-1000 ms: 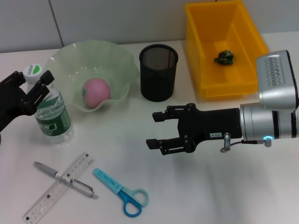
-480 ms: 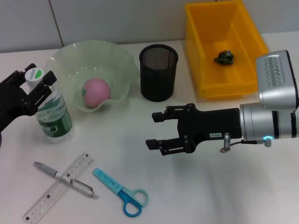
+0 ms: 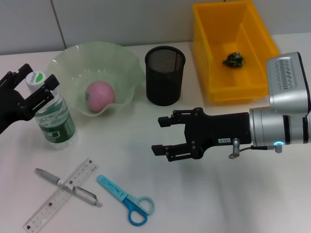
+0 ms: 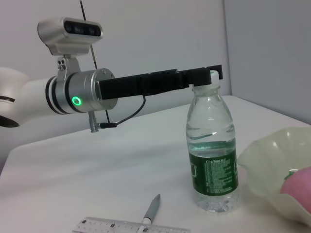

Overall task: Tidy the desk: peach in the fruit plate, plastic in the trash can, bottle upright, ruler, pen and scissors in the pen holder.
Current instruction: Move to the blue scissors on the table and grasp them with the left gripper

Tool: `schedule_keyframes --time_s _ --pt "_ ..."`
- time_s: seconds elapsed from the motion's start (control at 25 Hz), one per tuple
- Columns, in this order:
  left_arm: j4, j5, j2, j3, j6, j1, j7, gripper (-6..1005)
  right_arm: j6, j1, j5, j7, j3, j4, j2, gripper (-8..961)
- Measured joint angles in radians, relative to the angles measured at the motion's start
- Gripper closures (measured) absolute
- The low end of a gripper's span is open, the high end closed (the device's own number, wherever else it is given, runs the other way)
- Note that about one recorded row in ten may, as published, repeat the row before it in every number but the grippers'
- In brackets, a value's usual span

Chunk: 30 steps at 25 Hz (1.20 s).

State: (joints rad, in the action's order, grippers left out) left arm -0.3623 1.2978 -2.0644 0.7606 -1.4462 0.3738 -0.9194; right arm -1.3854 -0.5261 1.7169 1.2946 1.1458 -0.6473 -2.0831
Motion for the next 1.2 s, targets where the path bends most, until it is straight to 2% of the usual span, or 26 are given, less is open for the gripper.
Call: schedule_keyframes --time_s 0.12,0.16,0.28,0.4,0.44,0.48,0.52,0.6,0.64,0.68,0.72,0.88,0.92,1.12,1.2 --pt "-0.032 0.005 0.004 0.000 -0.027 -0.017 -0.037 206 0.000 0.000 -0.002 0.000 0.000 0.000 0.000 187" --pt "-0.032 0.005 0.004 0.000 -0.027 -0.017 -0.037 206 0.000 0.000 -0.002 0.000 0.000 0.000 0.000 186" --pt "-0.180 0.081 0.021 0.018 -0.074 -0.082 -0.182 207 0.000 0.000 -0.002 0.000 0.000 -0.003 0.000 186" --pt "-0.210 0.100 0.027 0.018 -0.090 -0.097 -0.218 208 -0.001 0.000 -0.003 0.003 0.000 -0.006 0.000 186" --pt "-0.257 0.140 0.040 0.019 -0.125 -0.119 -0.274 208 -0.002 0.000 -0.003 0.007 0.000 -0.009 0.000 186" --pt "-0.257 0.140 0.040 0.019 -0.125 -0.119 -0.274 208 -0.002 0.000 -0.003 0.007 0.000 -0.009 0.000 187" --pt "-0.289 0.179 0.052 0.020 -0.164 -0.130 -0.320 208 -0.003 0.000 -0.004 0.009 0.000 -0.010 0.000 187" --pt "-0.289 0.179 0.052 0.020 -0.164 -0.130 -0.320 209 -0.008 0.000 -0.004 0.014 0.000 -0.012 0.000 187" --pt "-0.317 0.225 0.066 0.020 -0.207 -0.136 -0.368 209 -0.018 -0.001 -0.005 0.028 -0.002 -0.018 0.001 187" --pt "-0.317 0.225 0.066 0.020 -0.207 -0.136 -0.368 210 -0.018 -0.001 -0.005 0.028 -0.002 -0.018 0.001 187" --pt "-0.354 0.326 0.080 0.020 -0.290 -0.132 -0.431 210 -0.022 -0.001 -0.005 0.036 -0.003 -0.021 0.002 187" --pt "-0.372 0.393 0.077 0.020 -0.328 -0.120 -0.441 211 -0.038 0.004 -0.005 0.063 -0.006 -0.044 0.004 187" --pt "-0.387 0.467 0.059 0.020 -0.349 -0.104 -0.443 211 -0.042 0.007 -0.004 0.066 -0.008 -0.047 0.004 187" --pt "-0.400 0.542 0.029 0.020 -0.354 -0.079 -0.441 214 -0.054 0.011 0.002 0.087 -0.014 -0.051 0.010 186" --pt "-0.401 0.554 0.024 0.020 -0.355 -0.074 -0.441 215 -0.059 0.013 0.003 0.091 -0.014 -0.051 0.012 186"
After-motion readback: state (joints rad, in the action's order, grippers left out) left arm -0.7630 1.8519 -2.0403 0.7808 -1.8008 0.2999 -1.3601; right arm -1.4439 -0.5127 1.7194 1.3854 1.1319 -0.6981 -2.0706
